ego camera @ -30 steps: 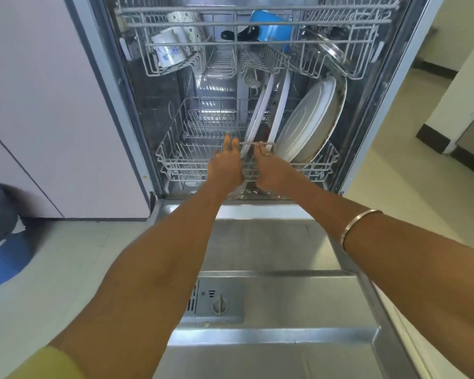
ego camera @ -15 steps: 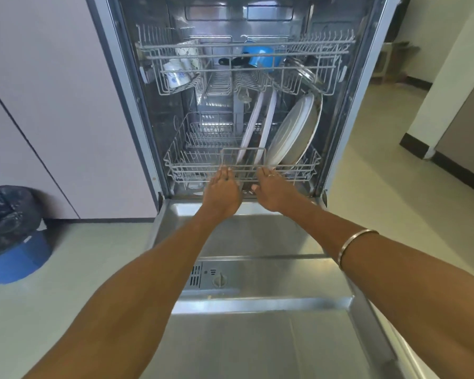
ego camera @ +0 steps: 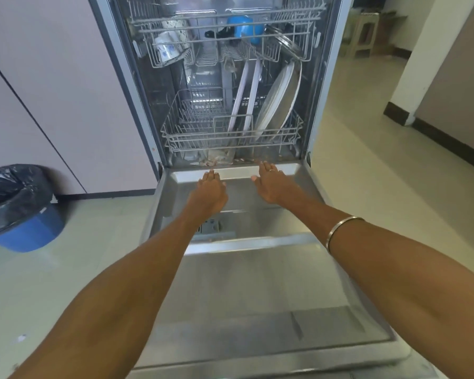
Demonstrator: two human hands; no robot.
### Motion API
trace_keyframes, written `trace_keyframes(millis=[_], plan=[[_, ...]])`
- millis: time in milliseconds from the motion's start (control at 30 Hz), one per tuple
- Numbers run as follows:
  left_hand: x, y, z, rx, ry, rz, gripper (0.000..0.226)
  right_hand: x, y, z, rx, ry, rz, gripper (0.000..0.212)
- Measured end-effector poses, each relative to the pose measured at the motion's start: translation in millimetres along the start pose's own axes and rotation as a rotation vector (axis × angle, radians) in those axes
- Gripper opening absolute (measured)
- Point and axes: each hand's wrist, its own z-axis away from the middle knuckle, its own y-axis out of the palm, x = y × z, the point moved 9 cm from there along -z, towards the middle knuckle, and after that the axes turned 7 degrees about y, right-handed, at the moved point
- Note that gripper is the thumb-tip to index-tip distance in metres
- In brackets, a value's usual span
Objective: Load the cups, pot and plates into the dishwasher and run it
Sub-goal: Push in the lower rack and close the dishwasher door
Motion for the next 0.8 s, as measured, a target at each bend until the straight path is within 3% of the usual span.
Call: trace_keyframes(millis=[467,600,800], plan=[[-22,41,59,0.05,-0.024,0.066,0.049,-9,54,56,0.103,0.025,-0.048,0.06],[-35,72,82,0.228,-0.08,0.094,0.053,-20,72,84,0.2,0.062,-0.077,0.059],[-70,88,140,0.33,-0.134,0.15,0.054,-33,81,139,0.295,0.087,-0.109,0.057]])
